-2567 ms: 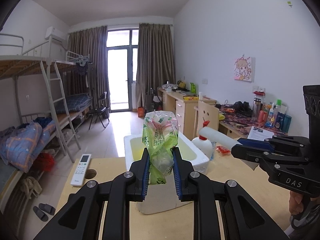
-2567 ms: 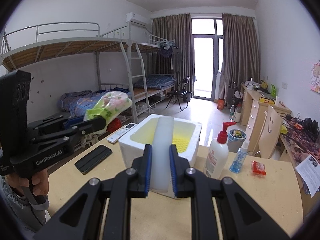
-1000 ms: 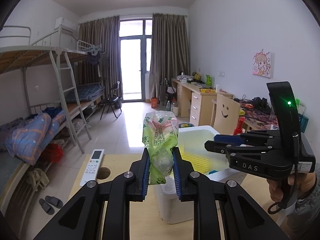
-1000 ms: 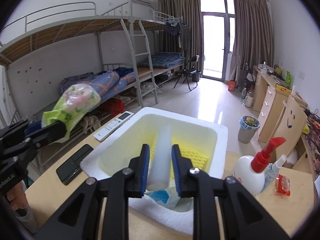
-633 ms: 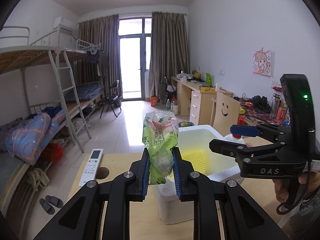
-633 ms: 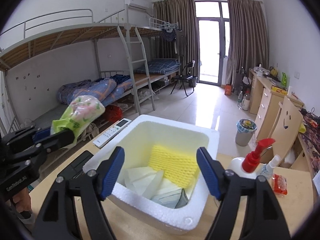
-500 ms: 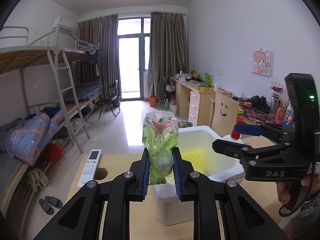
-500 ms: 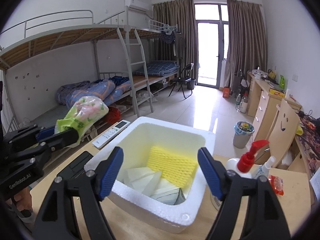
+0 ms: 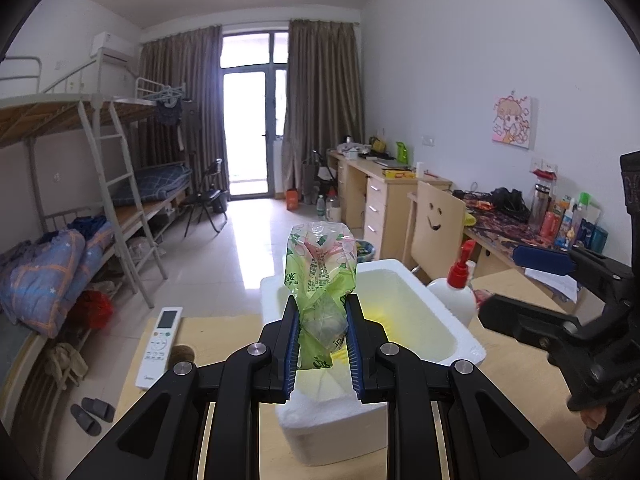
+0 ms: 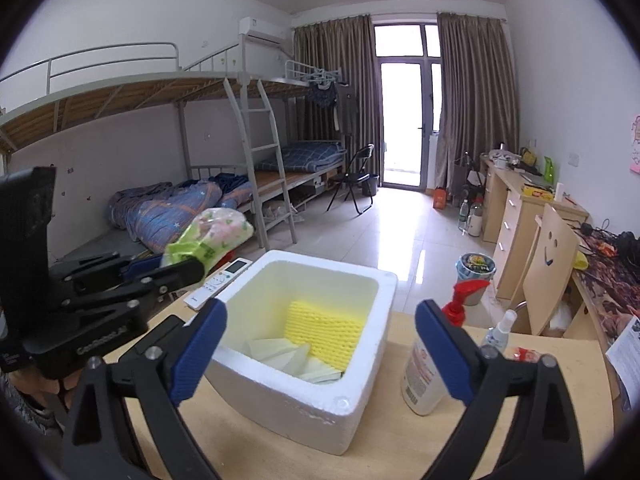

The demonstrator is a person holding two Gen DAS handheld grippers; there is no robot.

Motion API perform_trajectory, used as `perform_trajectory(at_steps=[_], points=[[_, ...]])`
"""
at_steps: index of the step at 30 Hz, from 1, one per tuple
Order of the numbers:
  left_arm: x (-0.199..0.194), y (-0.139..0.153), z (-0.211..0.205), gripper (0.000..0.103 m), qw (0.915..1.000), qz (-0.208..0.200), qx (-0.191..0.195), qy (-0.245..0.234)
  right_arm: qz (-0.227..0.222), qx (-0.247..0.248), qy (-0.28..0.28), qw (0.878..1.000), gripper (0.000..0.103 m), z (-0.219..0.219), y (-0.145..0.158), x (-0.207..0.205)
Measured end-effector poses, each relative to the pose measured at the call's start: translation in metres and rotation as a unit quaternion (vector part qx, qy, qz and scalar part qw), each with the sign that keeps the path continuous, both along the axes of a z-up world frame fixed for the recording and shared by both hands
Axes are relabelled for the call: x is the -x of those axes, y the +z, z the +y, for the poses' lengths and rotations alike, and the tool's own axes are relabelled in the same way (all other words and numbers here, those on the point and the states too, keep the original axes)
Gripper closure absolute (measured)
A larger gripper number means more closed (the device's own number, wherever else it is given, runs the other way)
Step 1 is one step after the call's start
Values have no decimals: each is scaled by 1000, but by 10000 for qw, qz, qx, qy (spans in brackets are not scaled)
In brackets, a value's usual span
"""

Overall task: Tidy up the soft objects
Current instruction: 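Lower the packet into the box and open the left tool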

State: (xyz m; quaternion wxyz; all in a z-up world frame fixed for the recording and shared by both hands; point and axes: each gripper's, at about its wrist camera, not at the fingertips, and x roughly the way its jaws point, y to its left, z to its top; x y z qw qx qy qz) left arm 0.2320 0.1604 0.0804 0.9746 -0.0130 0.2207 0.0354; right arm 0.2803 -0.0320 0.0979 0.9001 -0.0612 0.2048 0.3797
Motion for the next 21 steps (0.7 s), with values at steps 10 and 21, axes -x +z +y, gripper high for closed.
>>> perform_trajectory(at_steps=[10, 21], points=[[-22, -7, -16, 80, 9996, 180, -20, -228, 52, -7, -320, 9995, 2, -24, -5, -1], [-46, -15, -32, 80, 9984, 416, -39, -370, 31, -77, -606, 9981, 2, -49, -6, 6]])
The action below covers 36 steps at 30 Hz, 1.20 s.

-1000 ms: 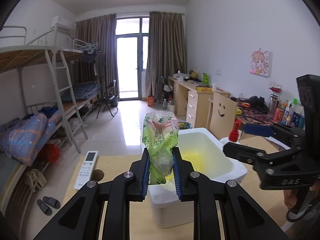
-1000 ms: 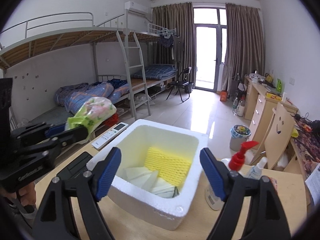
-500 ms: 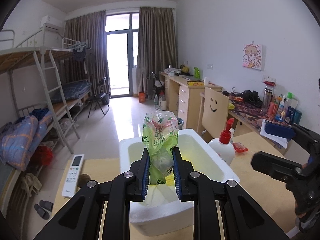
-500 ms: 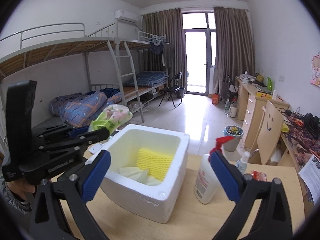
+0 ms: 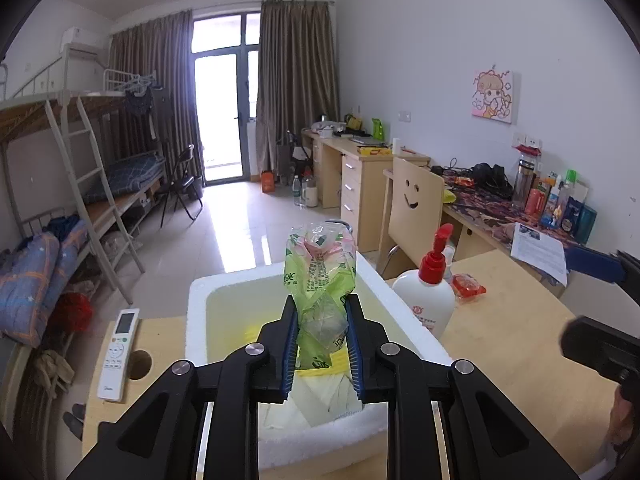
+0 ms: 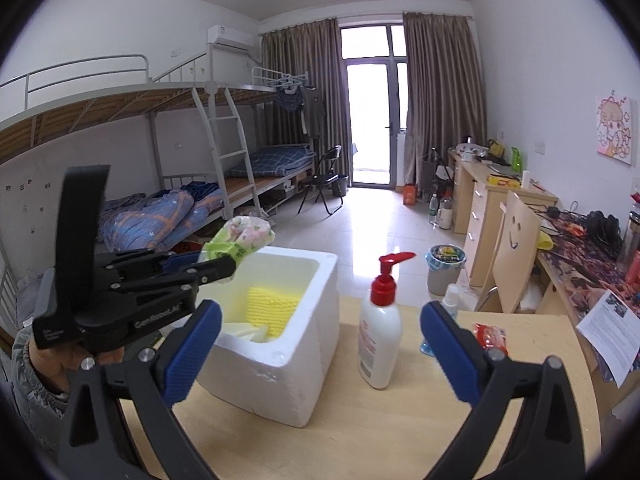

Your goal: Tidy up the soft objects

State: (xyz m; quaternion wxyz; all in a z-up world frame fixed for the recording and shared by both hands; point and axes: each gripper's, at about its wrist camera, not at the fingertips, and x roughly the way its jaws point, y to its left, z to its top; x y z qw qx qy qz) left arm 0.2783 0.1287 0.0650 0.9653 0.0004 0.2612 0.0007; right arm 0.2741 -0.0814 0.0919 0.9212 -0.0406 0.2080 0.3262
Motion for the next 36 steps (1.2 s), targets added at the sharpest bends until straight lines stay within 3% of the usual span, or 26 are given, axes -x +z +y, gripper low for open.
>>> perform_trajectory(at_steps=[5, 12, 15, 17, 19, 36], points=[[-9, -3, -1, 80, 9999, 92, -36, 22, 44, -44, -92, 9999, 2, -6, -3, 0], [-13, -7, 1, 65, 9999, 135, -38, 46, 15, -39, -176, 9998, 2, -11, -3, 3], [-12, -6, 2, 40, 9999, 72, -99, 121, 12, -31, -216, 9998, 2, -14, -4, 5], [-11, -5, 2, 14, 9997, 20, -112, 195, 18, -43, -232, 9997, 2, -16, -5, 5], [-7, -3, 1, 5, 9995, -89, -186, 252, 15, -46, -257, 9997, 2, -16, -3, 6], [38, 17, -5, 3, 9974, -385, -199, 583, -141, -56, -357, 9992, 0, -26, 3, 27]])
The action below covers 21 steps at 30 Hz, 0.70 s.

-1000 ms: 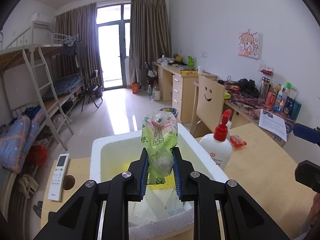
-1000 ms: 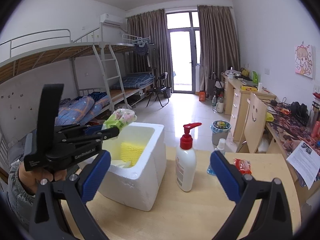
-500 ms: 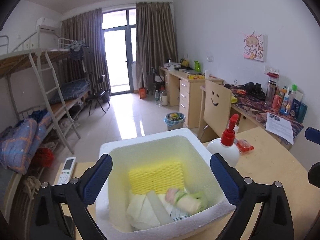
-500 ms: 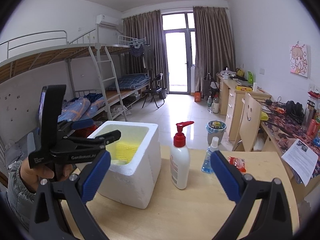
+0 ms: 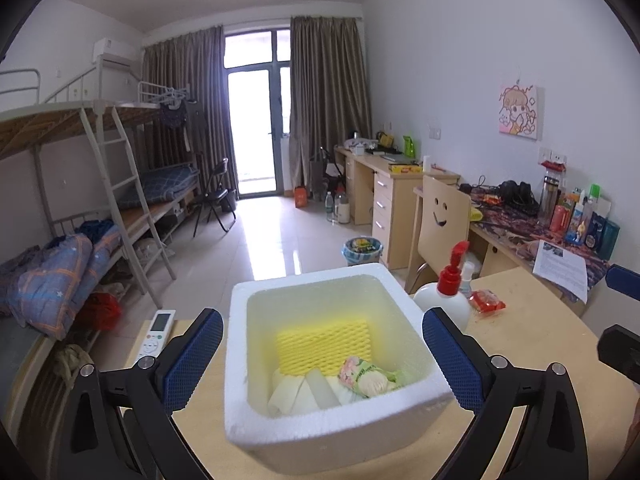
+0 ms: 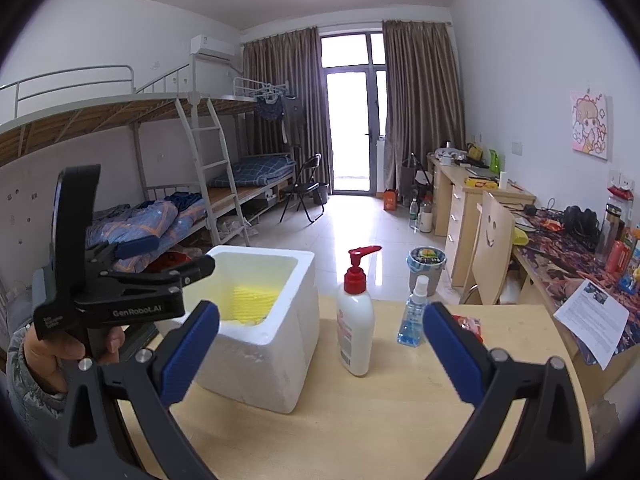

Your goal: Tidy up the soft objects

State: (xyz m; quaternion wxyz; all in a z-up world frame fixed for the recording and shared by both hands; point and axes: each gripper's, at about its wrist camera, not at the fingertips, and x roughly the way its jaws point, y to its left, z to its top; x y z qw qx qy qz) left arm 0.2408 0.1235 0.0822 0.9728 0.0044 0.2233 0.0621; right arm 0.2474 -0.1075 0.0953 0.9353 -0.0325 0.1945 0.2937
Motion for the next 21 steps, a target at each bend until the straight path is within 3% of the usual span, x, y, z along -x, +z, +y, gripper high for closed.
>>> perform_trajectory(at_steps=[21], points=[[126, 38, -34, 3, 9972, -739, -129, 69, -640, -185, 193, 9976, 0, -25, 32, 105]])
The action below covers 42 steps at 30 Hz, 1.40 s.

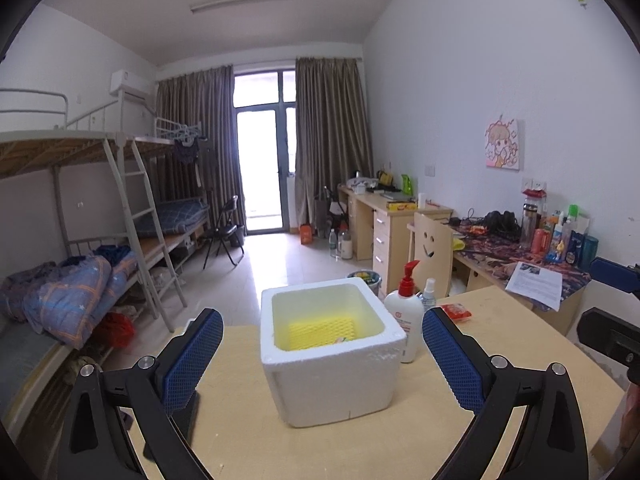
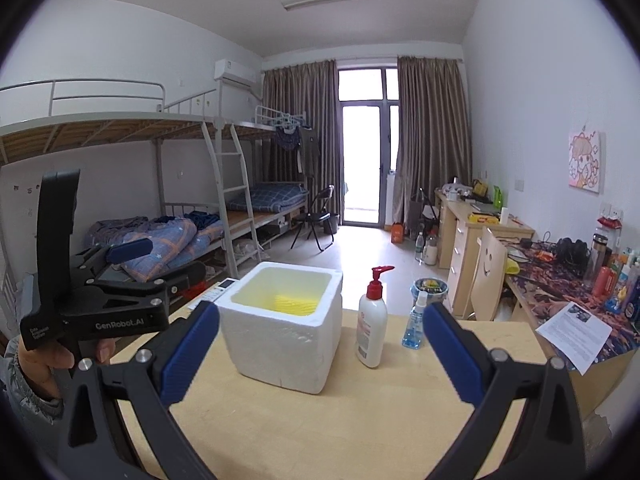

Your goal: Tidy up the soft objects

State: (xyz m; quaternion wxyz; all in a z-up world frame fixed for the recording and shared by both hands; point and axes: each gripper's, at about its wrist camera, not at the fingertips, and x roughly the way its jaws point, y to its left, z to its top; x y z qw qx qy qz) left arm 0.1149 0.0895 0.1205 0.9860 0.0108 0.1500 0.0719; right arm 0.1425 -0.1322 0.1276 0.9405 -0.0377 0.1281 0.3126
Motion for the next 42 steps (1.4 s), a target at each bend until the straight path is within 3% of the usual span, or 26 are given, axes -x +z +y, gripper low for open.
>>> perform_trajectory(at_steps=[10, 15, 27, 42], points=[[55, 4, -18, 1, 9997, -233, -54, -2, -230, -40, 84, 9997, 0, -10, -1, 50], [77, 1, -26, 1, 9999, -158, -49, 21, -312, -127, 88, 9994, 0, -16, -4, 69], [130, -19, -35, 1, 9979, -617, -154, 133, -556, -317, -124, 9979, 0, -28, -31, 95], [168, -39, -38, 1, 9949, -986, -196, -80, -431, -395, -131, 9982, 0, -27, -54, 116]])
